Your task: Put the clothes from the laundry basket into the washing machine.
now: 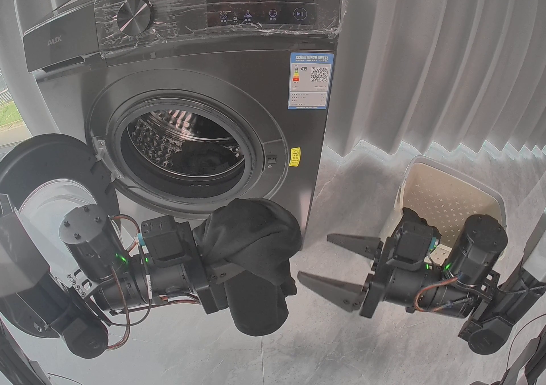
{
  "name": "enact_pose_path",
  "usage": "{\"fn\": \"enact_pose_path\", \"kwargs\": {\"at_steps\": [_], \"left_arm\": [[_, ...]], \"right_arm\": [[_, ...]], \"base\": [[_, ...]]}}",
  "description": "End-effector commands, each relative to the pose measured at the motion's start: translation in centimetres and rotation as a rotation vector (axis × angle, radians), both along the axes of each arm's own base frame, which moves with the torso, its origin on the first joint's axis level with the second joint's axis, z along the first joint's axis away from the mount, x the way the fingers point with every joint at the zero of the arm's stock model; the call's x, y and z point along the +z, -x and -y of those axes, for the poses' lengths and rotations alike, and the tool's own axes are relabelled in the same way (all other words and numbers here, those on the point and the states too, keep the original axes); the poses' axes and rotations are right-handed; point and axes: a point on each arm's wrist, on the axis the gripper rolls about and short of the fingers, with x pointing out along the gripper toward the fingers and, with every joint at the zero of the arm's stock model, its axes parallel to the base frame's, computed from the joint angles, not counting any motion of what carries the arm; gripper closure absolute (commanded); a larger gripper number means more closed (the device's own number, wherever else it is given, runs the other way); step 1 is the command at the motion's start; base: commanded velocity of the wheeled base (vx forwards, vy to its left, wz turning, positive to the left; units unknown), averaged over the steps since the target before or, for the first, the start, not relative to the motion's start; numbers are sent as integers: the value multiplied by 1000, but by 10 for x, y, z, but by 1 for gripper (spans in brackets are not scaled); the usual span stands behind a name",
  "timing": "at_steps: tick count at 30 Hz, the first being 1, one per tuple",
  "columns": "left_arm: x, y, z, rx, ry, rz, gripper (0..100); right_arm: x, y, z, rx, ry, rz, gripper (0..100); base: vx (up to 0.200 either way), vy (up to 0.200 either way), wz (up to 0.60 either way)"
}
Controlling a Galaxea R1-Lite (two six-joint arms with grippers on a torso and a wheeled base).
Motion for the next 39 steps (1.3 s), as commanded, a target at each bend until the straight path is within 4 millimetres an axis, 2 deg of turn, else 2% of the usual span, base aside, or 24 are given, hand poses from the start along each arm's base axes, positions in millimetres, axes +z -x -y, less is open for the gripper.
{"fn": "enact_pose_path", "kwargs": {"at_steps": [1,12,19,22,26,29,32,36,39], "left_arm": [[4,-2,-3,13,12,6,100],[9,-1,-8,31,22,18,100],[24,6,-14,168,65,61,100],[37,14,-17,205,99,96,100],[25,29,-19,205,62,51,100],[22,33,-25,321,54,43,100],[24,22,-23,510,77,39,100],[21,9,-18,542,77,32,100],[12,5,-15,554,42,15,100]], "right_arm": [[-5,16,8,46,24,-36,0],[3,18,16,51,21,12,0],[3,16,20,30,54,73,0],[8,16,20,15,51,101,0],[8,17,20,17,52,100,0],[8,17,20,16,50,103,0],[7,19,18,24,52,99,0],[7,19,19,23,52,99,0],[7,18,19,18,52,99,0]], "base": [[0,0,0],[0,0,0],[0,0,0],[0,0,0],[0,0,0],[0,0,0],[0,0,0],[0,0,0],[0,0,0]]}}
